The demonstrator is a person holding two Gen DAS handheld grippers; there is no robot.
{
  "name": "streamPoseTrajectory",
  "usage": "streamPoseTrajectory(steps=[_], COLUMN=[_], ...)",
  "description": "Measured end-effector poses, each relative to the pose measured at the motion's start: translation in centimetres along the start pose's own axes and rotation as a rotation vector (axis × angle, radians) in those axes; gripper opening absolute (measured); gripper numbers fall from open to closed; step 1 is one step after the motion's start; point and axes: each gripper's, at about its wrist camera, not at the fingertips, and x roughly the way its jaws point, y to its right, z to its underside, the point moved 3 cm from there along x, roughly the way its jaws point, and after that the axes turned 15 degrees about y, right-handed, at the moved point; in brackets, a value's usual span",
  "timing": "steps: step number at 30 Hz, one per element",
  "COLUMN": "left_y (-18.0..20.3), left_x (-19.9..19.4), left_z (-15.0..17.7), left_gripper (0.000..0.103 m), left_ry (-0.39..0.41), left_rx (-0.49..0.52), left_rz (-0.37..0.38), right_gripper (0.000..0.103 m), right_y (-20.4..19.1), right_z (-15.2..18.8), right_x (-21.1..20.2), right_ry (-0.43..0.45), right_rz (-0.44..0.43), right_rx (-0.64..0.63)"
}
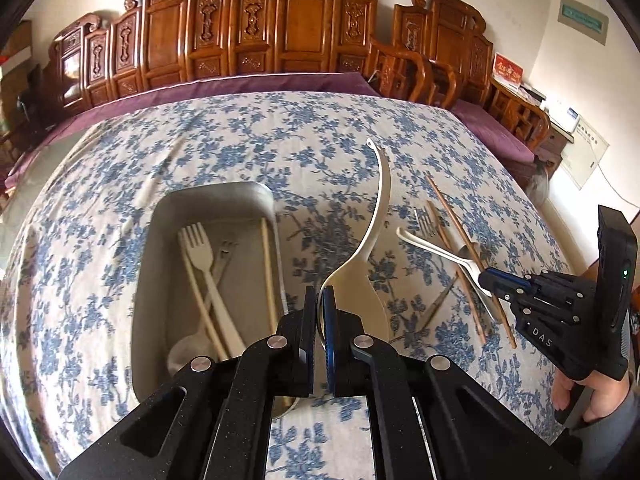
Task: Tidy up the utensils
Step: 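Carry the white plastic spoon into the grey tray and open the left tool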
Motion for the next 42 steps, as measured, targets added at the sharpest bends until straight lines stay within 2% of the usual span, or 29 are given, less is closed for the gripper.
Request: streamPoseTrajectory(steps=[5,13,24,34,42], left_y=[-1.6,-5.2,-9.2,-9.9,-9.8], left_x=[-0.9,-2.1,-1.2,0.2,0.4], left_z=[0.0,0.0,1.5,3.2,3.7], left_gripper=[0.003,0.003,0.003,0.003,0.005], left_ry=[0.012,0.032,-0.005,-0.043,-0.028], left_rx=[-0.002,0.002,-0.027,-0.037,-0.030], left_rz=[-0.017,-0.084,-0.147,-0.147,-0.123], right_gripper=[0.006,0.006,0.006,0.006,0.006], right_y=[-0.7,-2.9,-7.0,-8.8,-9.9], right_z=[-0.4,-1.2,-1.5,-0.9,-0.5], right_x=[-0.5,-1.4,-2.0,-1.7,-1.3], right_ry=[0.014,0.043,0.060,0.048,0.027], right_rz=[0.004,-0.019,-0.074,-0.092,-0.077], right_rx=[0.013,0.031,0.003,-0.019,-0.032])
